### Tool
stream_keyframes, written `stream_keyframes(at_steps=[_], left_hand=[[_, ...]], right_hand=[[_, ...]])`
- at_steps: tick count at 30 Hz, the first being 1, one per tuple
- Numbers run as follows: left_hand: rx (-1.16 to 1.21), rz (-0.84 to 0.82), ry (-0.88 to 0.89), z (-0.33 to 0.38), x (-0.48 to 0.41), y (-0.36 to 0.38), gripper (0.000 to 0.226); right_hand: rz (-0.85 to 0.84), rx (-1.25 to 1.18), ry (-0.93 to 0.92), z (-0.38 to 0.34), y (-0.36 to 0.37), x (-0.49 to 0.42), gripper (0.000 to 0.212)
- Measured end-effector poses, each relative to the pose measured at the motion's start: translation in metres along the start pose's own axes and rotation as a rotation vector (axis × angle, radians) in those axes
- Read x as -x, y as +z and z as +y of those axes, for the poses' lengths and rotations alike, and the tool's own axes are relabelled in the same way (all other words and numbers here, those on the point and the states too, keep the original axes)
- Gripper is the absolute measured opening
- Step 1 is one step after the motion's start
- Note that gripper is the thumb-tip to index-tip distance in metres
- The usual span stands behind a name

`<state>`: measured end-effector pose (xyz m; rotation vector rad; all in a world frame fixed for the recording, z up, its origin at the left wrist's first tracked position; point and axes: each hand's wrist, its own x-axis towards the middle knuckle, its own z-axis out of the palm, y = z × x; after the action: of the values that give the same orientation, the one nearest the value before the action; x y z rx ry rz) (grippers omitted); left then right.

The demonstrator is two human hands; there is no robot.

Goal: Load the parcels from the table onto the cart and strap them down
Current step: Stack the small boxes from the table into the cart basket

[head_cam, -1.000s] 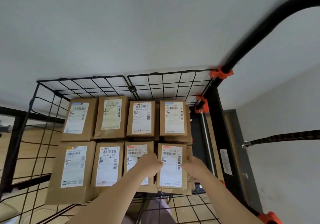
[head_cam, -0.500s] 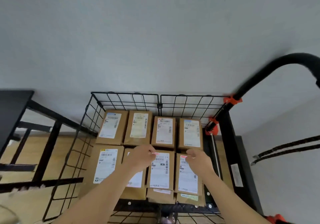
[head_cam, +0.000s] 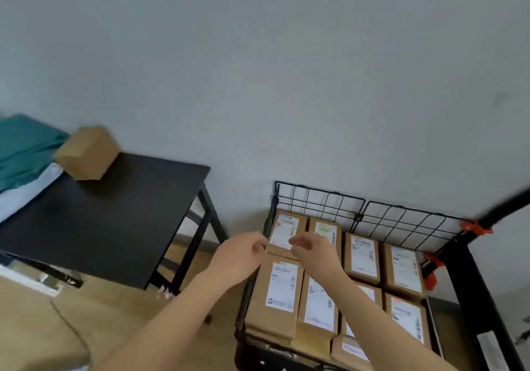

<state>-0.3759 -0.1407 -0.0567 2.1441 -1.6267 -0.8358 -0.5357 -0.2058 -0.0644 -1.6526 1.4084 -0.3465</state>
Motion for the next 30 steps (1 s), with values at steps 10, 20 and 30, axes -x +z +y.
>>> stream_keyframes(at_steps=[10, 20, 30], left_hand=[[0.015, 0.232, -0.128, -0.15, 0.09, -0.117, 0.026], [0.076, 0.473, -0.27, -0.238, 0.097, -0.183, 0.04], [0.049, 0.507, -0.341, -0.317, 0.045, -0.271, 0.041]], right_hand=[[-0.113, 0.018, -0.231, -0.139, 0.149, 0.026, 0.018], [-0.245, 0.137, -0.319, -0.215, 0.235, 0.009, 0.019], [-0.336, 0.139, -0.313, -0.303, 0.303, -0.091, 0.022]])
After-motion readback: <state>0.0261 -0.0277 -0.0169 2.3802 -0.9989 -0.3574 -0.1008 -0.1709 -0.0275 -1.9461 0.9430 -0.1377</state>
